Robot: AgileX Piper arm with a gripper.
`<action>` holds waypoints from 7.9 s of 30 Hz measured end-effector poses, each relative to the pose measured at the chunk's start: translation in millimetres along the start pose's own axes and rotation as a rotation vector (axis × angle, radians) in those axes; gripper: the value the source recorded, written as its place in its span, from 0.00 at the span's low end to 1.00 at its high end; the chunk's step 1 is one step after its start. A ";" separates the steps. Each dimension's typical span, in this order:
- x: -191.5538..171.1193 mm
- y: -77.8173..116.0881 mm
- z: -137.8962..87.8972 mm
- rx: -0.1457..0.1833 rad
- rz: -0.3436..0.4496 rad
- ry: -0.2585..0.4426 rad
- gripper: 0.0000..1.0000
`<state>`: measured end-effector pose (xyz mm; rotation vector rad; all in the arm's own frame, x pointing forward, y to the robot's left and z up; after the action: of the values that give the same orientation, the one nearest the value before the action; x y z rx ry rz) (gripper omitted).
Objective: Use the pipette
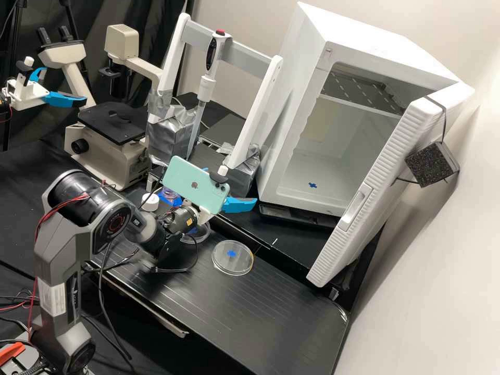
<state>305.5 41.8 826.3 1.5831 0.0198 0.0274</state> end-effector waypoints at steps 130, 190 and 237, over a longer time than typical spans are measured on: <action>51.6 56.4 -230.9 -0.158 -0.088 0.152 0.00; -8.5 105.2 -214.2 0.000 -0.047 0.261 0.00; -31.0 48.8 -162.1 0.011 -0.079 0.215 0.00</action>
<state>269.4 202.2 877.0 1.5833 0.2504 0.1357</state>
